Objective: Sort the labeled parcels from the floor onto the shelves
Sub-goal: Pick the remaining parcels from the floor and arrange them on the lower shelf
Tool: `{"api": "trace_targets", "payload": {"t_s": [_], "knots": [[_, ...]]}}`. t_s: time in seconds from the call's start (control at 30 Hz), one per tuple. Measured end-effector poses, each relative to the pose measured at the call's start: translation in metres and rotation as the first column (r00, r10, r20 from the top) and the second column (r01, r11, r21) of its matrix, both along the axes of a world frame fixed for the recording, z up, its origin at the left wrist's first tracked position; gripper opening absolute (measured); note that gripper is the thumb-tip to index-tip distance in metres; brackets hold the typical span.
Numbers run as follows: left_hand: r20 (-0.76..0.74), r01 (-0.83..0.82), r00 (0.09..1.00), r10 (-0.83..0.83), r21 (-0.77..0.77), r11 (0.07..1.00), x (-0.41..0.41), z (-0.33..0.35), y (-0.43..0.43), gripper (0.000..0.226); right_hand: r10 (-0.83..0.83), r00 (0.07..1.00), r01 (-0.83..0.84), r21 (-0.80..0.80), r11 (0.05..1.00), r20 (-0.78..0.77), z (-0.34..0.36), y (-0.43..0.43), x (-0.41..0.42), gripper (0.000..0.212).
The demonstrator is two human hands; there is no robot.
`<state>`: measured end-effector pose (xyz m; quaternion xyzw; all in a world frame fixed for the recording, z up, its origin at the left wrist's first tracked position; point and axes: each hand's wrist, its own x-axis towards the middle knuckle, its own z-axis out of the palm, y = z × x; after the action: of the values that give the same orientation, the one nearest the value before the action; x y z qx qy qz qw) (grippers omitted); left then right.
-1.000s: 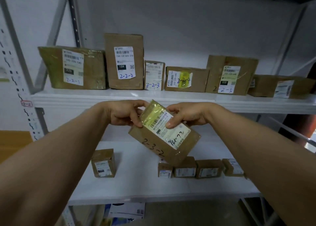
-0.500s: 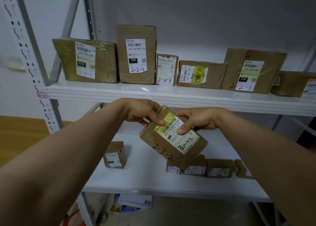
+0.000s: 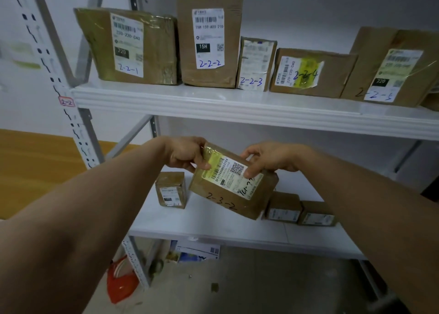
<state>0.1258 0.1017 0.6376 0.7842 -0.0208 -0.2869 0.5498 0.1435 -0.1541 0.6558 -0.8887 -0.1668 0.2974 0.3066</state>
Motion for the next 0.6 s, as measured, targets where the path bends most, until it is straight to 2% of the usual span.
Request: {"api": "trace_targets", "payload": {"t_s": [0.17,0.23,0.37,0.5,0.6], "knots": [[0.110,-0.201,0.977,0.185,0.161,0.966,0.014,-0.025,0.013,0.039,-0.093,0.984,0.109,-0.095,0.989,0.155,-0.012,0.017,0.009,0.039],[0.112,-0.270,0.961,0.254,0.178,0.946,0.021,-0.032,0.022,0.033,-0.132,0.970,0.162,-0.140,0.977,0.202,-0.016,0.018,0.011,0.039],[0.046,-0.223,0.975,0.219,0.267,0.937,0.025,-0.041,0.042,0.028,-0.233,0.948,0.271,-0.165,0.949,0.216,-0.022,0.021,0.016,0.034],[0.031,-0.193,0.981,0.194,0.339,0.921,0.023,-0.051,0.059,0.030,-0.245,0.948,0.280,-0.171,0.945,0.203,-0.035,0.039,0.020,0.029],[0.046,-0.134,0.991,0.126,0.436,0.890,0.024,-0.064,0.072,0.039,-0.189,0.954,0.244,-0.231,0.942,0.233,-0.054,0.060,0.025,0.041]]}}
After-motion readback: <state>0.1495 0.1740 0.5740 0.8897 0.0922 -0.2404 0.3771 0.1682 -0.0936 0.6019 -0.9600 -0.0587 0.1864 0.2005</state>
